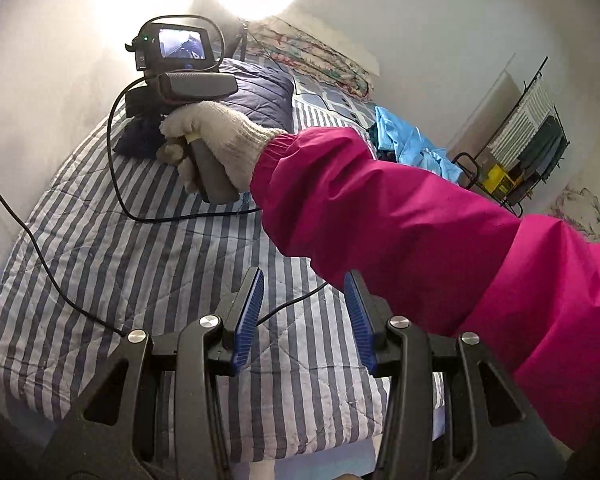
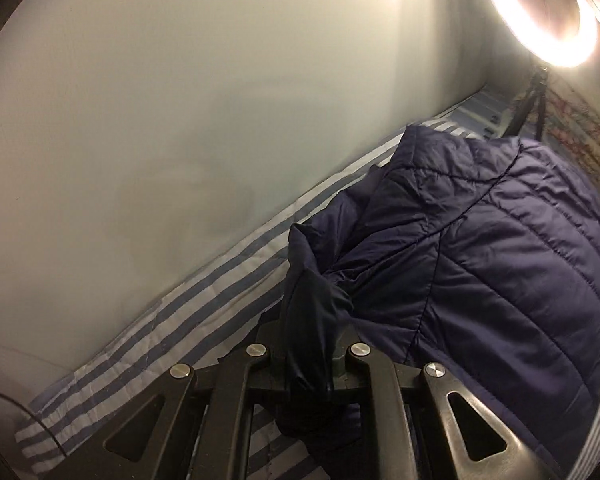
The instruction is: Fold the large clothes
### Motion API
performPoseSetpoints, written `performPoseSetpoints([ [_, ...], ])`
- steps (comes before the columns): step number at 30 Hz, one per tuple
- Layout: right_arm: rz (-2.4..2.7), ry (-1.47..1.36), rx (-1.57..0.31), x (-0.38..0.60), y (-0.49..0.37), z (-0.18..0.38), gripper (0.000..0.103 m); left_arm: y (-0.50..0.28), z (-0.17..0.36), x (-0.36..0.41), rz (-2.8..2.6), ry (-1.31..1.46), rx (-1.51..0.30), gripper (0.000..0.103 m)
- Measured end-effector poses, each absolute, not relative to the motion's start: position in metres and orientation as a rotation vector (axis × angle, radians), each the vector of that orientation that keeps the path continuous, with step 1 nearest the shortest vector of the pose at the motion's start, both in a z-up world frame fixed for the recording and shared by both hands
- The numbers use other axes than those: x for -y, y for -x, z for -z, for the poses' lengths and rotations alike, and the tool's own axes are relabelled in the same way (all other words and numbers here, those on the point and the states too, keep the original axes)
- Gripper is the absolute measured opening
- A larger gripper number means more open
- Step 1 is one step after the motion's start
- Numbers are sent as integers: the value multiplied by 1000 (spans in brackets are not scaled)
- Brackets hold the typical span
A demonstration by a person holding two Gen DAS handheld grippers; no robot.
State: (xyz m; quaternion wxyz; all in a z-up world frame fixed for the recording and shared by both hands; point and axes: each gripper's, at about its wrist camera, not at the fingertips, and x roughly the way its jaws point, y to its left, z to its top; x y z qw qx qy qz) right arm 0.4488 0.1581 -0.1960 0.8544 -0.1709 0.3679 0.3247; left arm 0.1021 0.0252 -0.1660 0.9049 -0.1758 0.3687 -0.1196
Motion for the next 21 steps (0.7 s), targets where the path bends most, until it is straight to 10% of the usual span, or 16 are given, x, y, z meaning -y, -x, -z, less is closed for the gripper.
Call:
performPoseSetpoints([
  [6,-863,204,-786,-128,-448,168,35,-104,163,-27,230,354,-748,43],
  [21,-730,-108,-646,111,-414,79,35,-133,126,-44,240,387,-687,43],
])
